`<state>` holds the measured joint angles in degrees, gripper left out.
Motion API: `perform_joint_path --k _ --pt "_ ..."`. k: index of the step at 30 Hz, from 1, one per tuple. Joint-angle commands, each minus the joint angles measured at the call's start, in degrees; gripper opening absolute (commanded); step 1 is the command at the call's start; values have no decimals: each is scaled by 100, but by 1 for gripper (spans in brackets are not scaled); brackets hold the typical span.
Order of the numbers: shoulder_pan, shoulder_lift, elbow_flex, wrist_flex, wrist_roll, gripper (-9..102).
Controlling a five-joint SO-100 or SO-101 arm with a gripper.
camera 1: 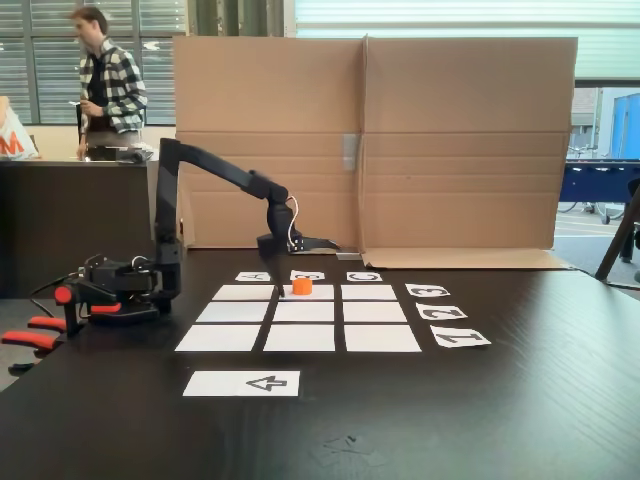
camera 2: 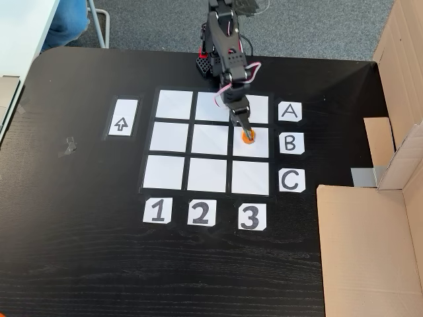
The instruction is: Pick up the round, orange token and place it in the grid on square B3.
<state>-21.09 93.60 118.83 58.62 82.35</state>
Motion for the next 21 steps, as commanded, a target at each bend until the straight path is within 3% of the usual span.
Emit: perform_joint_path --k 1,6,10,17,21 --pt "264 1318 809 -141 -211 77" --pt "1494 3647 2294 -817 -272 72" --pt "2558 5168 3006 -888 -527 71" --pt "5282 7594 4087 -1283 -993 67" --pt "7049 9211 4913 -1485 -835 44"
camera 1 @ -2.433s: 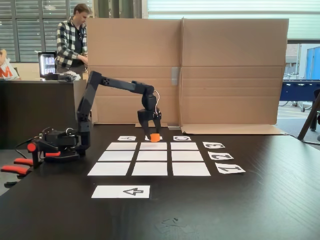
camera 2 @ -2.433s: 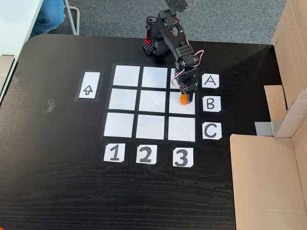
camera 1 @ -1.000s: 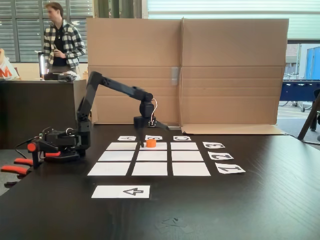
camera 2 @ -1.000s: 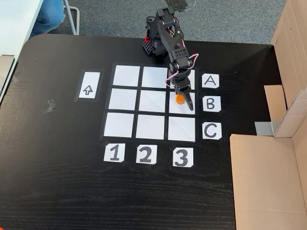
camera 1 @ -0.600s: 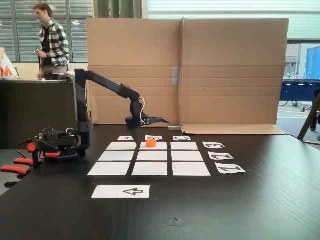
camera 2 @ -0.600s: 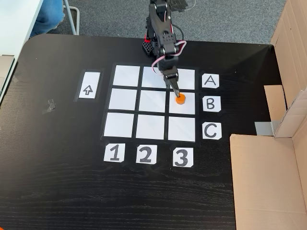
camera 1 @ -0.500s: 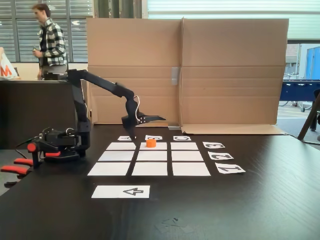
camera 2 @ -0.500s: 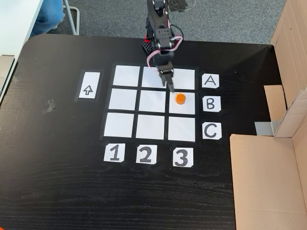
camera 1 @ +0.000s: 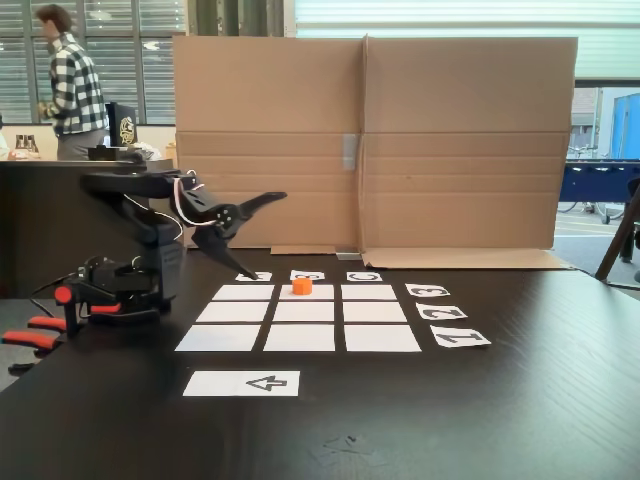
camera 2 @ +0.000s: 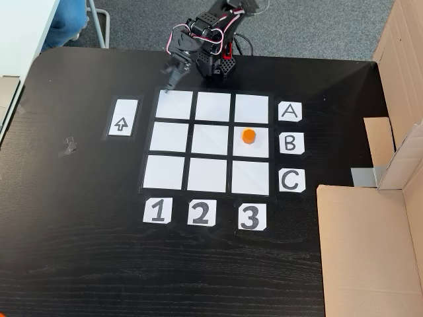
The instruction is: Pick up the round, orange token and place it in the grid on square B3.
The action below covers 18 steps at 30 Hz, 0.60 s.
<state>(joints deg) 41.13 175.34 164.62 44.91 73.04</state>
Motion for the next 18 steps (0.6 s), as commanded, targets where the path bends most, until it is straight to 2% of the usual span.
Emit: perform_joint_path --k 1,4,5,7,10,18 --pt "1318 1239 431 -97 158 34" --pt "2813 1538 571 -114 193 4" --pt "3331 1538 633 -193 229 -1" --pt "4245 1538 791 -185 316 -1" --pt "5115 1547 940 -123 439 -1" --pt "5273 1547 923 -79 527 -1"
